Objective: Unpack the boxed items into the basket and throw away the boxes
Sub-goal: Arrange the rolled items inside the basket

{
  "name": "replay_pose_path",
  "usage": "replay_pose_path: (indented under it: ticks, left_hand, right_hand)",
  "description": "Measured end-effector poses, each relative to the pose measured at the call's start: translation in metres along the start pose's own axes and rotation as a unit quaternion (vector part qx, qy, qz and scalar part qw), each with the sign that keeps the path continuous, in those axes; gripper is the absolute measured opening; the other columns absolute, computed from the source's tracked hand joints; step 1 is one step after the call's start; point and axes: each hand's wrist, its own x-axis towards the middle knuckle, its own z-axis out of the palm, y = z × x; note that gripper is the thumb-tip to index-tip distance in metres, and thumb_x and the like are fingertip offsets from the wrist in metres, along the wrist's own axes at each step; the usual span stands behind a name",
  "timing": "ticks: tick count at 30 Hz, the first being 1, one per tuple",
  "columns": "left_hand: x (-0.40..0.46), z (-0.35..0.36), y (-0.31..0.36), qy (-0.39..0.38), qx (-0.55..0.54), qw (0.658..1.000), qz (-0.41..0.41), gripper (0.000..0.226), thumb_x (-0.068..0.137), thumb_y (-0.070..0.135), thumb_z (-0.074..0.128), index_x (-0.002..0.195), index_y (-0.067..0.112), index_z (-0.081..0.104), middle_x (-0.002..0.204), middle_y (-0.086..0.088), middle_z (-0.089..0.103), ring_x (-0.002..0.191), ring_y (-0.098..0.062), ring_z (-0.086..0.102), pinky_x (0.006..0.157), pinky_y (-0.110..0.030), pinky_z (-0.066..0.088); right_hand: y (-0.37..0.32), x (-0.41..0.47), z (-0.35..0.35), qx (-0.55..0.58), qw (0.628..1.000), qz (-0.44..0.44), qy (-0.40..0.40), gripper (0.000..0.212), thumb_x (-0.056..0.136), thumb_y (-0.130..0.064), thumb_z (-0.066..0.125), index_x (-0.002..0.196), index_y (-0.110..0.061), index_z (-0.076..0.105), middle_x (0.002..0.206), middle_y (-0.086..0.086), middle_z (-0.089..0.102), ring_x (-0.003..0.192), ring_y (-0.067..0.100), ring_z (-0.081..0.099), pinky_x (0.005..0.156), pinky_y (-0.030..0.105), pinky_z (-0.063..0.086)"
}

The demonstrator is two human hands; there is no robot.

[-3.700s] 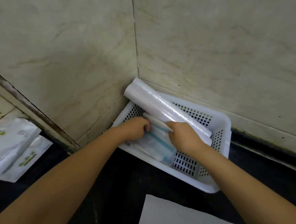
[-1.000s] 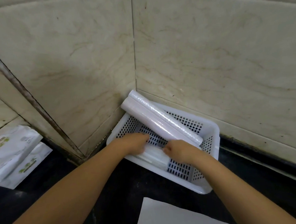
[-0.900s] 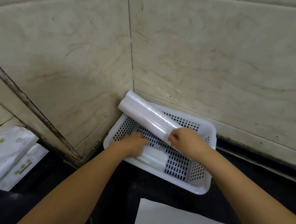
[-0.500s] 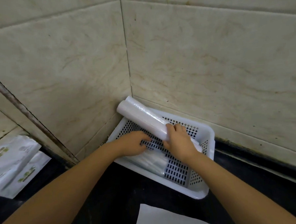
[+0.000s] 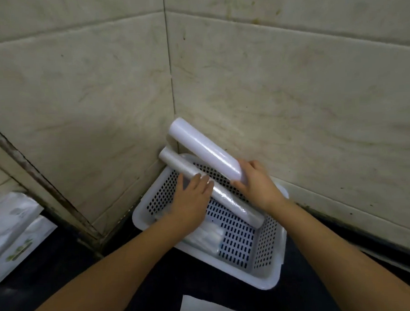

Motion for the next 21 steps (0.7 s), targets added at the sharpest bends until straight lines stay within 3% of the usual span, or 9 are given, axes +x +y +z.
replay_pose_path:
  ticks: [5,9,13,16,19,21]
  left_hand:
    - [-0.02,0.001,-0.006,-0.008,-0.009,1.0,-0.008,0.059,0.094,0.015,0.039,0.147,0.016,0.013,0.158,-0.004,0.012,0.145,-0.022,0.007,0.112,-0.059,-0.01]
    - [-0.022,0.001,-0.003,-0.018,-0.009,1.0,-0.012,0.062,0.093,0.014,0.041,0.147,0.015,0.012,0.158,-0.005,0.012,0.145,-0.022,0.007,0.112,-0.058,-0.009]
    - [-0.026,-0.002,-0.004,-0.031,0.001,1.0,-0.001,0.063,0.092,0.013,0.04,0.147,0.015,0.01,0.158,-0.006,0.01,0.145,-0.023,0.005,0.112,-0.06,-0.007]
    - [-0.03,-0.015,-0.006,-0.083,-0.012,0.996,0.011,0.061,0.093,0.01,0.039,0.147,0.015,0.011,0.159,-0.006,0.005,0.146,-0.023,0.001,0.112,-0.059,-0.007]
    - [-0.039,-0.04,-0.003,-0.123,-0.053,0.991,0.019,0.058,0.093,0.007,0.036,0.146,0.016,0.016,0.159,-0.007,0.007,0.146,-0.022,0.002,0.116,-0.058,0.0]
    - [-0.055,-0.058,0.004,-0.074,-0.078,0.993,0.049,0.053,0.092,0.006,0.036,0.143,0.016,0.028,0.154,-0.005,0.026,0.141,-0.021,0.02,0.117,-0.051,0.01]
  right_hand:
    - [-0.001,0.006,0.036,-0.029,0.999,-0.014,0.02,0.056,0.091,-0.02,0.056,0.142,-0.012,0.035,0.123,0.016,0.046,0.115,0.029,0.04,0.095,0.029,0.033]
    - [0.005,0.0,0.046,-0.157,0.987,0.018,0.041,0.06,0.09,-0.037,0.053,0.145,-0.023,0.031,0.139,0.012,0.04,0.129,0.029,0.032,0.105,0.038,0.029]
    - [-0.002,0.0,0.036,-0.227,0.972,0.035,-0.041,0.06,0.094,-0.04,0.043,0.147,-0.024,0.02,0.152,0.012,0.022,0.14,0.029,0.018,0.115,0.045,0.017]
    - [-0.015,-0.01,0.018,-0.229,0.965,0.057,-0.115,0.061,0.095,-0.034,0.04,0.148,-0.023,0.012,0.157,0.01,0.01,0.144,0.029,0.008,0.117,0.048,0.013]
    - [-0.027,-0.039,-0.014,-0.142,0.986,0.06,-0.068,0.056,0.097,-0.022,0.039,0.148,-0.017,0.018,0.155,0.014,0.02,0.142,0.029,0.018,0.115,0.044,0.022]
    - [-0.024,-0.07,-0.035,-0.091,0.995,0.039,-0.002,0.047,0.096,-0.017,0.041,0.142,-0.011,0.035,0.144,0.019,0.038,0.13,0.033,0.036,0.107,0.043,0.035]
